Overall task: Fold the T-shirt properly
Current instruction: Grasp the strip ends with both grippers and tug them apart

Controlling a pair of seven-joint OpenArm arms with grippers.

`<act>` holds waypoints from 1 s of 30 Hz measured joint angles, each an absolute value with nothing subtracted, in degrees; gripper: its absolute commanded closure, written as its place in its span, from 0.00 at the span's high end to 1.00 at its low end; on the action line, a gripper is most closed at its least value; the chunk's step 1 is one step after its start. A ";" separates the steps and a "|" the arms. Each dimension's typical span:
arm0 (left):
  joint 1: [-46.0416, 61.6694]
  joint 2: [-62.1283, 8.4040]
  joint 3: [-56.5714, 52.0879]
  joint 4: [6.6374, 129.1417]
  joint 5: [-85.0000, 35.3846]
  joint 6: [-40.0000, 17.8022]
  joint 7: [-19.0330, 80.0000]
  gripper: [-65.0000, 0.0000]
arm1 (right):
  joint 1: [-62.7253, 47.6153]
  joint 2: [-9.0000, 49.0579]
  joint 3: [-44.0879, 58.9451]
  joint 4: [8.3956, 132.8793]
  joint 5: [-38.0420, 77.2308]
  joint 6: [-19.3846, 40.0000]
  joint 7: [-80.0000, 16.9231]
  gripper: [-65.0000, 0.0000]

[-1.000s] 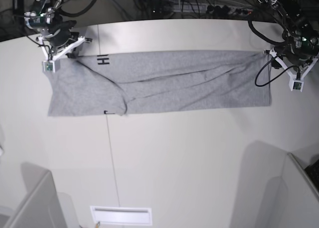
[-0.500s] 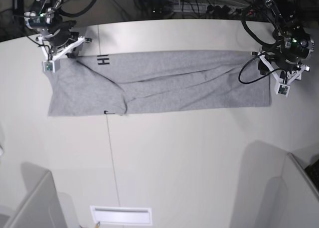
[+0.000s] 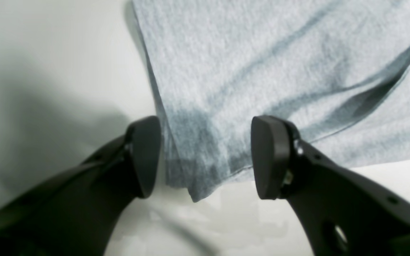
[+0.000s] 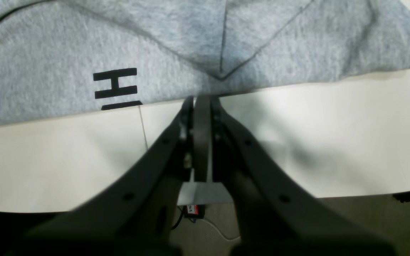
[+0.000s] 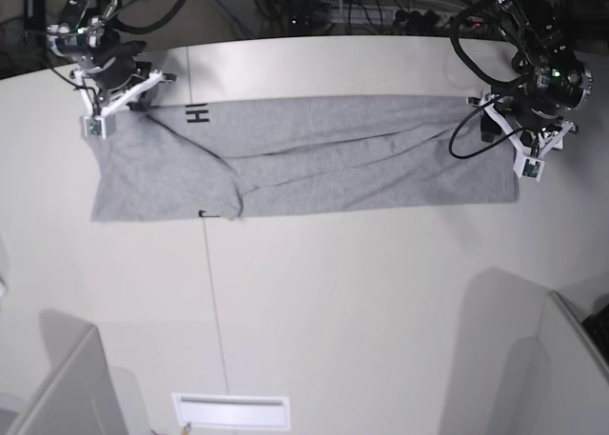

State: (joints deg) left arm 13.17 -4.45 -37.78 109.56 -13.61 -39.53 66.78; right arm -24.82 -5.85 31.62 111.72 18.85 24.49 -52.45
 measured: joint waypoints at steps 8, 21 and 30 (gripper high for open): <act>14.11 -3.84 -37.78 109.47 -13.63 -39.53 66.85 0.60 | -24.01 -5.85 31.55 111.72 18.79 24.49 -52.88 0.00; 13.91 -3.64 -37.78 108.64 -13.63 -39.53 66.83 0.60 | -23.59 -5.69 25.12 111.72 18.63 24.49 -52.66 0.00; 13.54 -3.88 -37.80 105.47 -13.58 -39.53 66.81 0.60 | -22.76 -5.52 25.12 111.72 18.61 24.49 -52.64 0.00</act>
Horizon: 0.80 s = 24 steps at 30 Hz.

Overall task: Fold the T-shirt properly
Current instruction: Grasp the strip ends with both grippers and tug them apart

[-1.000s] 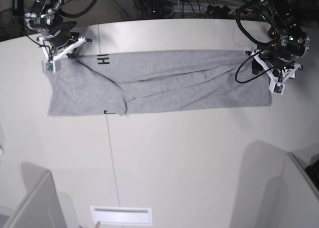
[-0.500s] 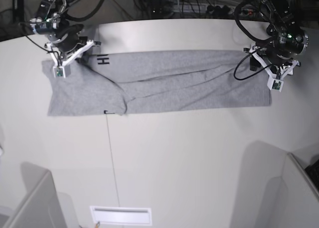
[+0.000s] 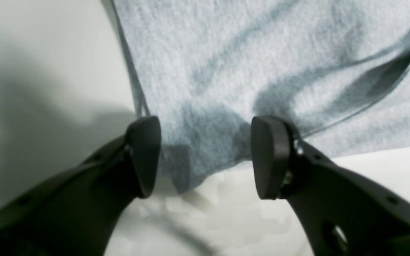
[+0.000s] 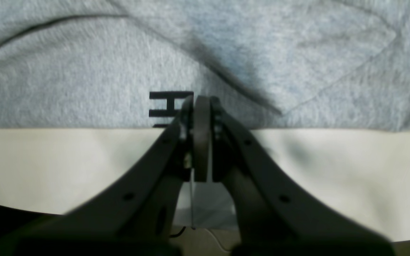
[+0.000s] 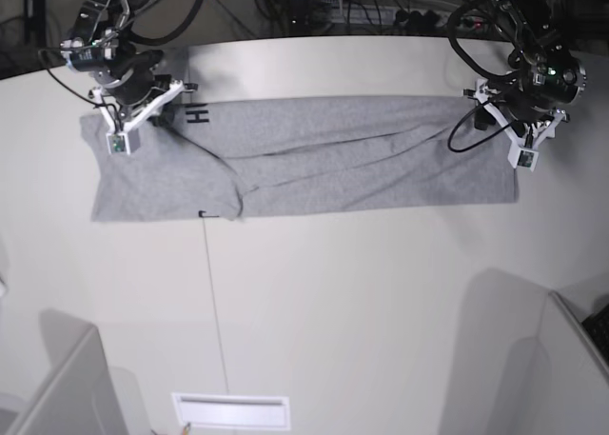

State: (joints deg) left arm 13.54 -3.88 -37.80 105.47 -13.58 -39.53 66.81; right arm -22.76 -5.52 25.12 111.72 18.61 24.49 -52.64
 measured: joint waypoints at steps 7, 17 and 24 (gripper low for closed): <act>13.50 -3.86 -37.78 105.58 -13.61 -39.53 66.63 0.60 | -21.54 -5.45 25.12 111.72 18.39 24.49 -52.88 0.00; 13.72 -3.88 -37.78 105.75 -13.61 -39.53 66.65 0.59 | -20.60 -5.37 25.12 111.74 18.61 24.47 -52.64 0.00; 13.41 -3.36 -41.04 105.75 -13.91 -39.55 66.61 0.26 | -21.45 -5.39 25.12 111.72 18.61 24.47 -52.90 0.00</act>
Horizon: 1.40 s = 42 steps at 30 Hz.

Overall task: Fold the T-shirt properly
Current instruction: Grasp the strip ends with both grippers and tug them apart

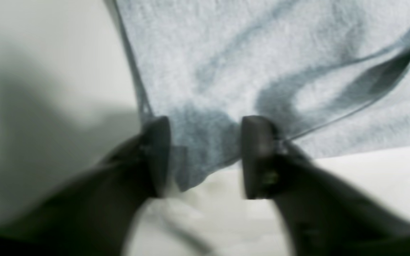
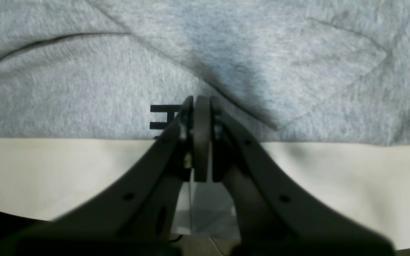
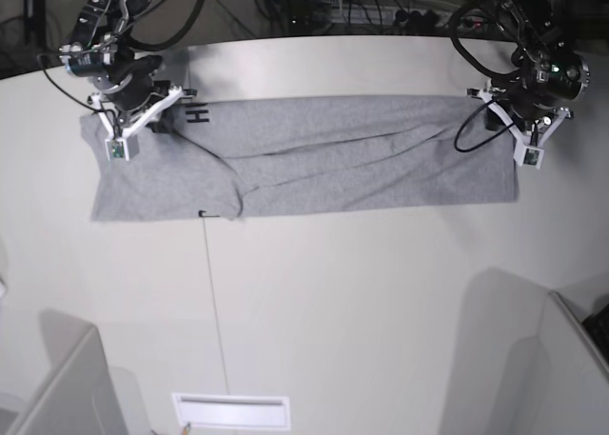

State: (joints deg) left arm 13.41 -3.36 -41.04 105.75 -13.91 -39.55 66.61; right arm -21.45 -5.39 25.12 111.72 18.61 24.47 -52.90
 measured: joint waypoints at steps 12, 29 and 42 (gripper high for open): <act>12.58 -3.95 -43.42 105.78 -13.80 -39.53 66.61 0.00 | -20.95 -5.39 25.12 111.53 18.65 24.47 -52.80 0.00; 12.19 -3.62 -43.05 105.43 -13.78 -39.53 66.78 0.79 | -19.73 -5.37 25.17 108.88 18.61 24.49 -52.66 0.00; 8.32 -4.08 -43.66 95.39 -13.76 -39.53 66.41 0.82 | -19.73 -5.39 25.15 108.88 18.61 24.47 -52.66 0.00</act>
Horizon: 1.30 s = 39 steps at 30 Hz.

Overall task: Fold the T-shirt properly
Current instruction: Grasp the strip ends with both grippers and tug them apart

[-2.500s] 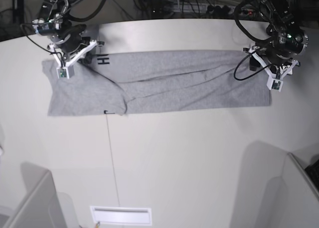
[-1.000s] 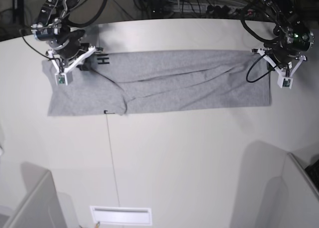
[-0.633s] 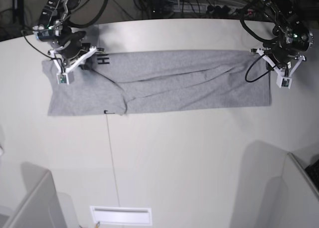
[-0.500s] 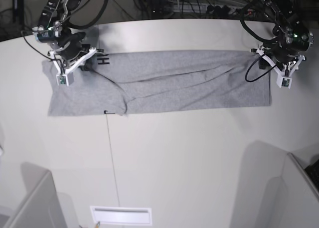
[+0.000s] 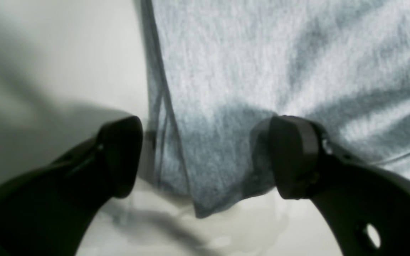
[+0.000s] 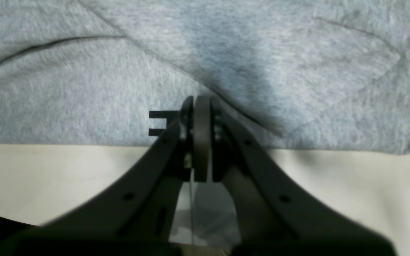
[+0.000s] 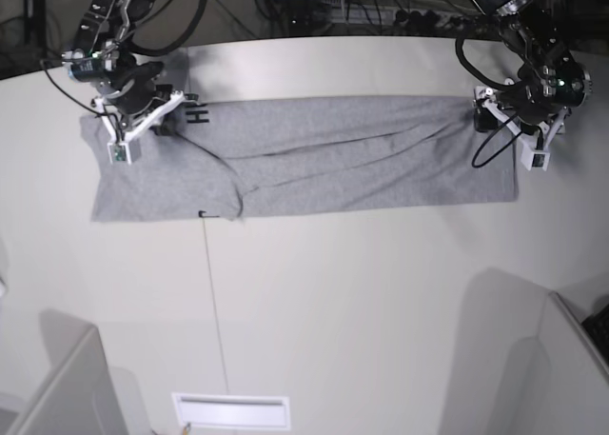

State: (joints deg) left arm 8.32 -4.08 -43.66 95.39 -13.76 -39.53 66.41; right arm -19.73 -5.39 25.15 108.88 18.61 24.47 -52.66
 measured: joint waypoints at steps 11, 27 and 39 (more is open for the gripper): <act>4.97 -9.72 -48.21 95.07 -13.93 -39.55 66.63 0.82 | -19.84 -5.69 25.15 108.88 18.59 24.49 -52.69 0.00; 2.94 -9.54 -41.06 90.24 -13.37 -39.53 66.63 0.82 | -19.88 -5.85 25.12 108.88 18.61 24.49 -52.69 0.00; 1.93 -10.61 -41.80 82.11 -16.64 -39.70 62.50 0.00 | -19.90 -5.85 25.12 108.88 18.59 24.47 -52.66 0.00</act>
State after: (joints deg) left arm 1.93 -10.61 -41.80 82.11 -16.64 -39.70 62.50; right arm -19.90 -5.85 25.12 108.88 18.59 24.47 -52.66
